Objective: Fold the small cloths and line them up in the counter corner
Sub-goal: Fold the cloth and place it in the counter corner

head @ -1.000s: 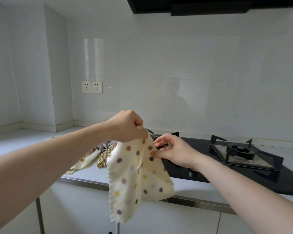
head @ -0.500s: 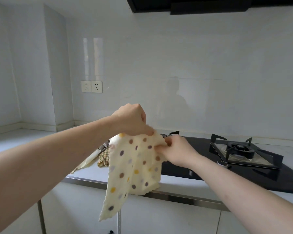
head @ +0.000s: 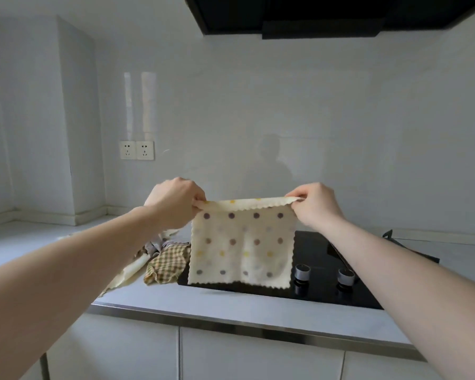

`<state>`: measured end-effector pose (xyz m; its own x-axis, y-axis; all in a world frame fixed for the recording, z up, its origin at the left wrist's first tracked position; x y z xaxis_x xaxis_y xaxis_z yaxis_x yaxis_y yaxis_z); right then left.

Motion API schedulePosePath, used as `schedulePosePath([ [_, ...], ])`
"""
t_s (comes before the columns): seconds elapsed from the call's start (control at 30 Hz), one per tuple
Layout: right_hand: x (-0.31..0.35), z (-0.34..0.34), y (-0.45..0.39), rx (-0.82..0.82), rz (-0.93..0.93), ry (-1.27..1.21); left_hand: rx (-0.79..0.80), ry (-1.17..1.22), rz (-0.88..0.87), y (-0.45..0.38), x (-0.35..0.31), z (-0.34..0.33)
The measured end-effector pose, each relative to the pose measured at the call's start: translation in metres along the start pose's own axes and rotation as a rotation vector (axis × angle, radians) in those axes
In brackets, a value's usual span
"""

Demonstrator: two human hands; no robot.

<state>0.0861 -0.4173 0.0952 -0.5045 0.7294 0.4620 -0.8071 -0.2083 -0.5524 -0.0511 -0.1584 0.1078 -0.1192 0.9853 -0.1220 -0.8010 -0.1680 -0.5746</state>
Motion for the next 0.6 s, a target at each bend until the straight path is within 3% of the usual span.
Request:
schedulePosePath([
  [0.1, 0.001, 0.015, -0.003, -0.093, 0.051, -0.031, -0.14, 0.078, -0.053, -0.002, -0.004, 0.011],
  [0.17, -0.005, 0.021, 0.004, -0.073, 0.111, -0.041, -0.109, 0.113, -0.094, 0.004, -0.005, 0.013],
  [0.27, -0.023, 0.019, 0.029, 0.122, 0.185, -0.007, 0.122, 0.094, -0.11, 0.027, -0.002, 0.004],
  [0.43, -0.055, -0.012, 0.084, 0.658, 0.23, 0.223, 0.589, 0.04, -0.103, 0.073, 0.009, -0.036],
  [0.6, -0.064, -0.036, 0.104, 0.733, 0.142, 0.23, 0.811, 0.154, -0.035, 0.094, 0.015, -0.069],
])
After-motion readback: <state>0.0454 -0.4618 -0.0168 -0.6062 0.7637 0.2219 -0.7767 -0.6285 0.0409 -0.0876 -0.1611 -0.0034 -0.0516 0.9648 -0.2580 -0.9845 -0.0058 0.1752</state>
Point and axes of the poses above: each hand's wrist, its own y-axis away from the middle knuckle, its own z-axis out of the back of the hand, x = y × z, the point moved 2 cm from there along -y, towards the middle knuckle, and after that the axes turned 12 degrees about y, right-handed, at the moved point
